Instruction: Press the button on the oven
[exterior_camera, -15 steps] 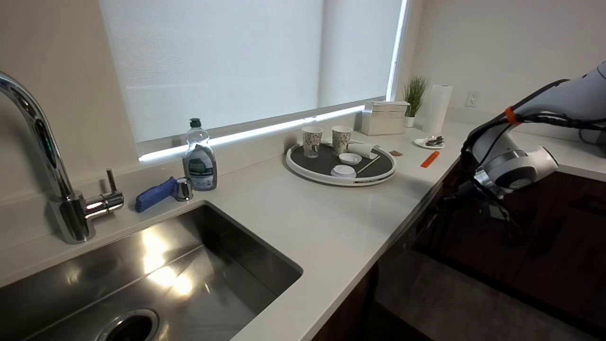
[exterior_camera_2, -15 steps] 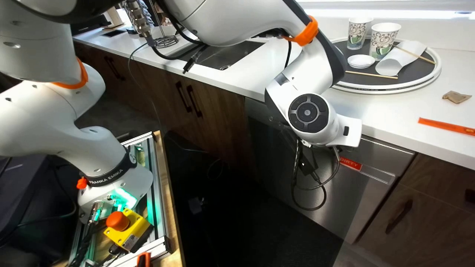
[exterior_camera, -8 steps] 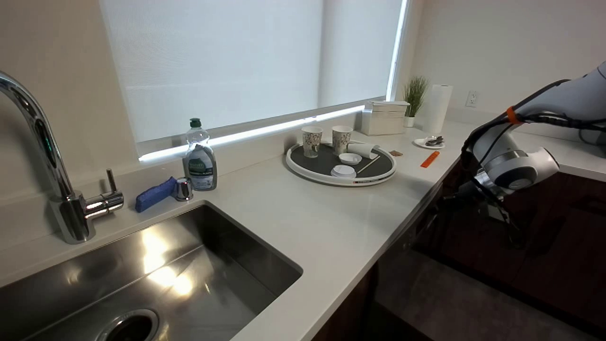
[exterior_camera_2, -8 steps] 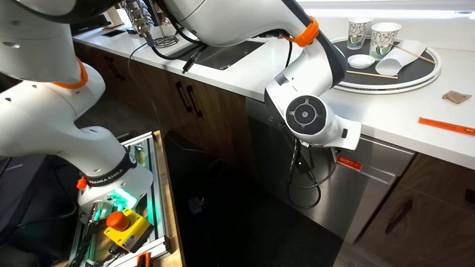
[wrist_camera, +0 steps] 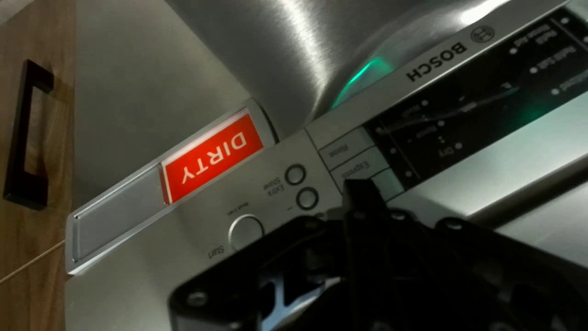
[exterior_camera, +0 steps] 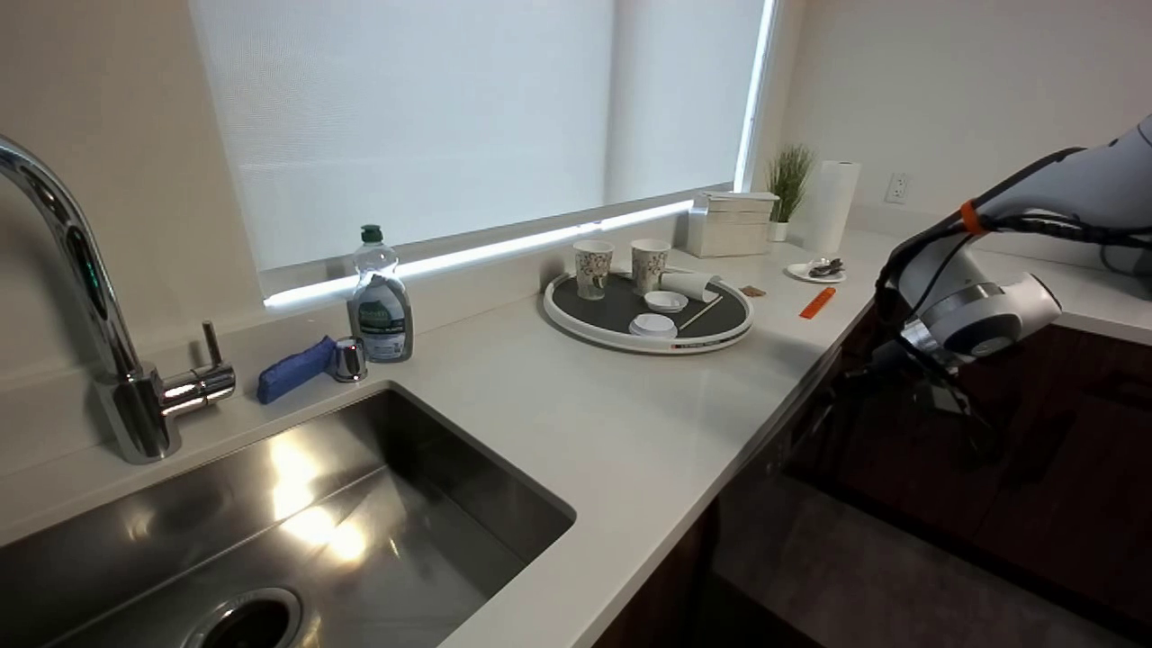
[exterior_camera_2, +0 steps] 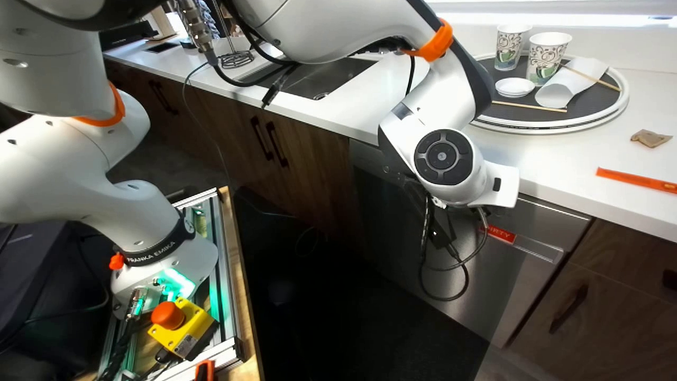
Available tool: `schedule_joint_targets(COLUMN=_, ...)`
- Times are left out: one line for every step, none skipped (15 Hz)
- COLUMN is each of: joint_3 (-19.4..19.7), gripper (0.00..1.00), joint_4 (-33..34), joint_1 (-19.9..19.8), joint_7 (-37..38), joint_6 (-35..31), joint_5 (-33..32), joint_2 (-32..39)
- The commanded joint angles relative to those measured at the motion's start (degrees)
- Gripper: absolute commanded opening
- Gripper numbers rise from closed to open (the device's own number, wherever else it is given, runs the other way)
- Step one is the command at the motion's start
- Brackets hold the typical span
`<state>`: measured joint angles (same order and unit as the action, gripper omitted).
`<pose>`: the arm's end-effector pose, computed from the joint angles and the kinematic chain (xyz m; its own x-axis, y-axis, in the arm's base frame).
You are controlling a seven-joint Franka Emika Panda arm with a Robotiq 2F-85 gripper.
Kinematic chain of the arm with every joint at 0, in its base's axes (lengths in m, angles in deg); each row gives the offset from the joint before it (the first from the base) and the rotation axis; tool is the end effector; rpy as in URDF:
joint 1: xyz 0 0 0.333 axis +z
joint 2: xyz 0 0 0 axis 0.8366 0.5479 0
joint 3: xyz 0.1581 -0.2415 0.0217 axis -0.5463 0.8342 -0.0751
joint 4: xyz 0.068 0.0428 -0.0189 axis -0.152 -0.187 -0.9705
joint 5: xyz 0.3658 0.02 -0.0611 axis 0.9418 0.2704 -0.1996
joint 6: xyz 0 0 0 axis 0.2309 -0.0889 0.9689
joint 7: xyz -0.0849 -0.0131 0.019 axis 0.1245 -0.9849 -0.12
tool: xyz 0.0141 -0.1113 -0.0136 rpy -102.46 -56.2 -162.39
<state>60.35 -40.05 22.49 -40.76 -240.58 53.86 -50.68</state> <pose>0.5358 -0.2105 0.1498 0.8452 -0.1306 0.5183 0.0648 -0.9375 -0.3418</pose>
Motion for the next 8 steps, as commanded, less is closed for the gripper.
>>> schedule_joint_targets(joint_3=2.3, gripper=0.0, joint_4=-1.11, joint_1=1.88, joint_7=1.51, joint_6=-0.51, joint_5=-6.21, joint_2=-1.92)
schedule_joint_targets(joint_3=3.36, gripper=0.0, joint_4=-1.59, joint_1=2.61, joint_7=3.02, joint_6=-0.4, joint_5=-8.72, joint_2=-2.35)
schedule_joint_targets(joint_3=4.23, gripper=0.0, joint_4=-1.76, joint_1=3.07, joint_7=3.81, joint_6=0.16, joint_5=-11.02, joint_2=-2.51)
schedule_joint_targets(joint_3=5.59, gripper=0.0, joint_4=-2.23, joint_1=4.07, joint_7=5.45, joint_6=0.29, joint_5=-13.89, joint_2=-2.75)
schedule_joint_targets(joint_3=10.7, gripper=0.0, joint_4=-2.19, joint_1=8.4, joint_7=5.77, joint_6=2.51, joint_5=-14.31, joint_2=-3.29)
schedule_joint_targets(joint_3=11.97, gripper=0.0, joint_4=-2.33, joint_1=9.36, joint_7=6.55, joint_6=2.54, joint_5=-16.27, joint_2=-3.21)
schedule_joint_targets(joint_3=13.8, gripper=0.0, joint_4=-2.56, joint_1=10.75, joint_7=7.21, joint_6=2.89, joint_5=-18.41, joint_2=-3.15)
schedule_joint_targets(joint_3=15.02, gripper=0.0, joint_4=-2.89, joint_1=11.75, joint_7=7.78, joint_6=3.0, joint_5=-20.26, joint_2=-3.32)
